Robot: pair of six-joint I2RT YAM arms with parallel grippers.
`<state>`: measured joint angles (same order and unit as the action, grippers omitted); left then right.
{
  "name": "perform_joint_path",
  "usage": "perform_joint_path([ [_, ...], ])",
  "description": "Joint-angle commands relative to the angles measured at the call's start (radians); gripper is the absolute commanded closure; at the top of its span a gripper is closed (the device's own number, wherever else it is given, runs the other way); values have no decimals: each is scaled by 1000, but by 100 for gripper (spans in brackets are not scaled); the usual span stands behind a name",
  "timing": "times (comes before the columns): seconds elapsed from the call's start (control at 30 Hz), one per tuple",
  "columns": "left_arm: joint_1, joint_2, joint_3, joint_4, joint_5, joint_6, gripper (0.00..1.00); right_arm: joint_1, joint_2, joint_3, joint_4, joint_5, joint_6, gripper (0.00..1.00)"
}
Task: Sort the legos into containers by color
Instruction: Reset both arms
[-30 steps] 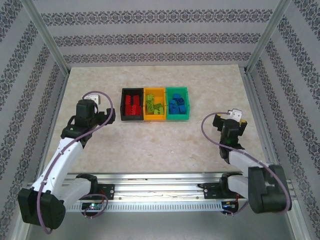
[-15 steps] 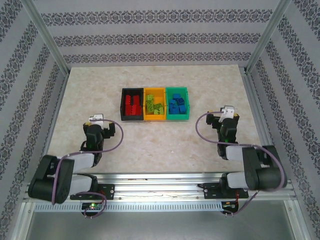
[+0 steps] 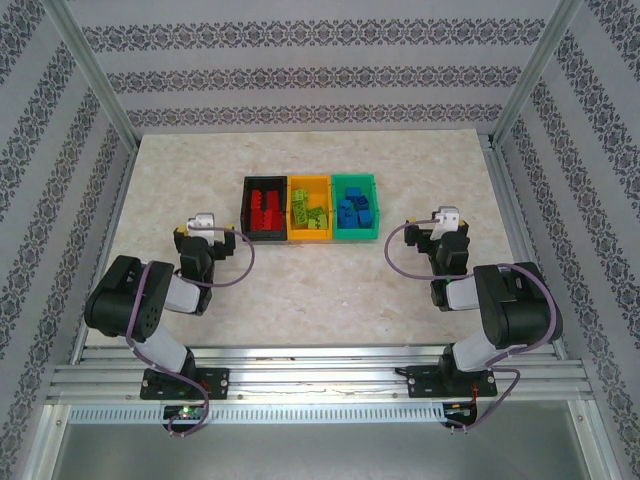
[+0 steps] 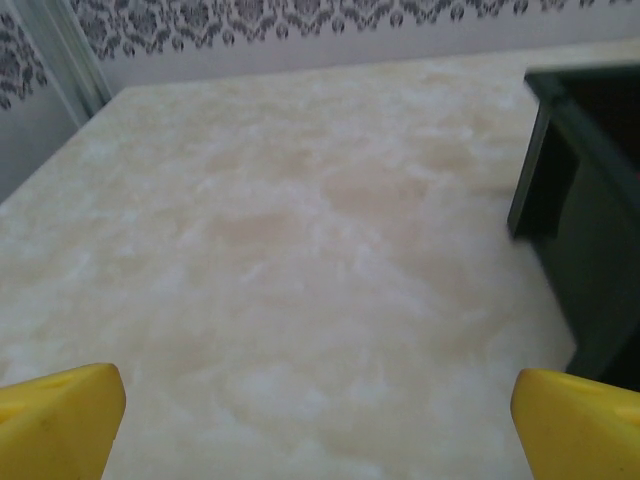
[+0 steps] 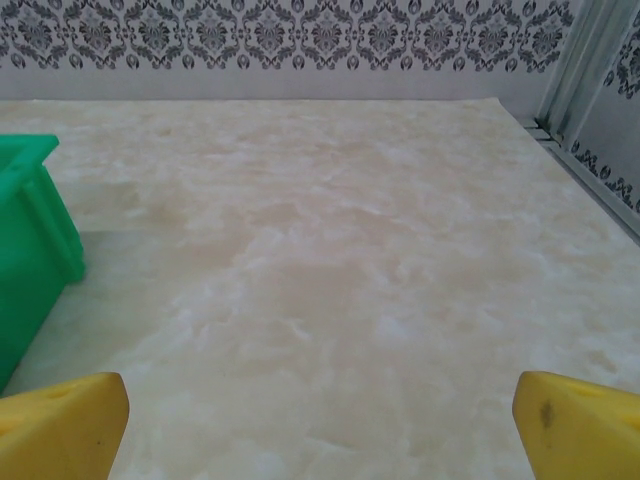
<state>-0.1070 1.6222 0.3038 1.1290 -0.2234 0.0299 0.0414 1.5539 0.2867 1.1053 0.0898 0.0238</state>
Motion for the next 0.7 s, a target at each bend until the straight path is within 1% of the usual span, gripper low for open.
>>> perform_joint_path([
  [0.0, 19, -12, 25, -37, -17, 2, 1, -3, -9, 26, -29, -12, -3, 2],
  [0.2, 19, -18, 26, -47, -16, -1, 1, 25, -10, 37, -52, 25, -27, 2],
  [0.43, 18, -17, 17, -26, -10, 5, 1, 30, -11, 31, -40, 37, -29, 2],
  [0.57, 18, -18, 17, -25, -10, 5, 1, 29, -9, 35, -46, 34, -30, 2],
  [0.67, 19, -18, 17, -22, -10, 5, 1, 17, -12, 48, -77, 1, -24, 2],
])
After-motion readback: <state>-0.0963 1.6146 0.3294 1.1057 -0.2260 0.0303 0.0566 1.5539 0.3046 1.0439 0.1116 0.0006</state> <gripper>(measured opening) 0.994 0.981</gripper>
